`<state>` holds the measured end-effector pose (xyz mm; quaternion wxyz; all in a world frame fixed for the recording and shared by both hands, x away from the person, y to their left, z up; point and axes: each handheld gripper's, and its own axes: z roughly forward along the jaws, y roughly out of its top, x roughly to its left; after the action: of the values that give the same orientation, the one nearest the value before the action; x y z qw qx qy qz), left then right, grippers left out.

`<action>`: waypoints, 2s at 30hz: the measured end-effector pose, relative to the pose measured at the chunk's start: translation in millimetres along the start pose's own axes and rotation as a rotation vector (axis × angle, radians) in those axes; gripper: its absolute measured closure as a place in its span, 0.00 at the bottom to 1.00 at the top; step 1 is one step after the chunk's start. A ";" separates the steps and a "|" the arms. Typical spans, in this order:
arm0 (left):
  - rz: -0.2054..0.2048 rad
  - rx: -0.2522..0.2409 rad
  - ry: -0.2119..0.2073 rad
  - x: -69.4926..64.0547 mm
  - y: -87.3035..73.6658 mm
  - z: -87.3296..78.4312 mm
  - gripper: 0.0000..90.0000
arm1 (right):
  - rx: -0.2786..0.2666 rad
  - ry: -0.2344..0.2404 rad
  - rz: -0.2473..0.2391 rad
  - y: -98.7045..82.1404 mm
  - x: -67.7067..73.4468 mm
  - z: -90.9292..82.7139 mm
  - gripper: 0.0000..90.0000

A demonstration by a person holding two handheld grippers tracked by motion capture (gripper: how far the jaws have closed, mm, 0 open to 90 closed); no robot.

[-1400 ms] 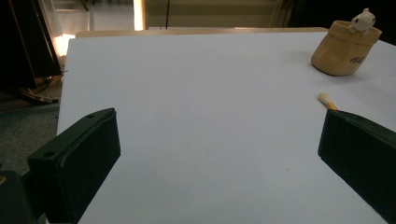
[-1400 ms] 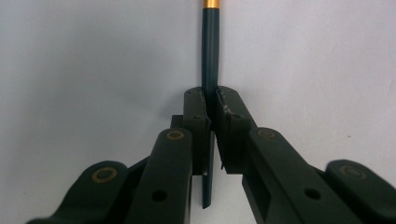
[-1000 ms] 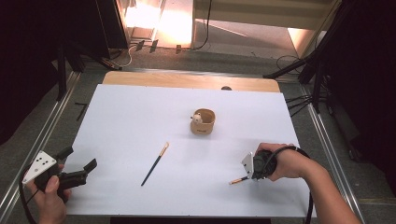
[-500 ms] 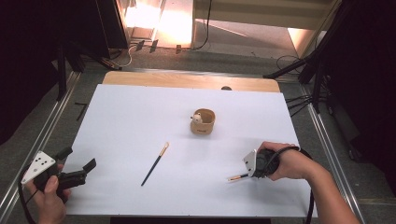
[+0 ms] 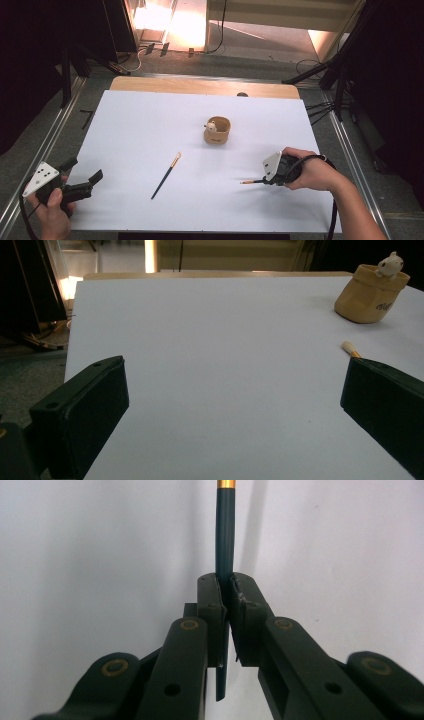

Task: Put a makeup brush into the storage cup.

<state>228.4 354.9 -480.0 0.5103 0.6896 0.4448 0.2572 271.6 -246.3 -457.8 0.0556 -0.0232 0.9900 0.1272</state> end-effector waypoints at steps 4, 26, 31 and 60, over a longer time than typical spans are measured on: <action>-0.002 -0.004 -0.002 0.2 -0.1 0.0 0.00 | -0.037 -0.008 0.021 -0.9 -1.2 -4.1 0.95; 0.006 0.003 0.001 -0.5 0.1 0.4 0.00 | -0.280 -0.114 0.104 -2.3 -4.3 -19.1 0.95; 0.002 0.005 0.003 -0.4 0.1 -0.2 0.00 | -0.345 -0.148 0.138 -1.8 -4.8 -25.7 0.95; 0.004 0.005 -0.001 -0.3 0.1 0.1 0.00 | -0.615 -0.252 0.314 3.8 -11.3 -38.8 0.95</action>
<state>228.4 354.6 -479.8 0.5083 0.6920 0.4438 0.2565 278.5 -252.2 -418.2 0.1471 0.1293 0.8824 0.4277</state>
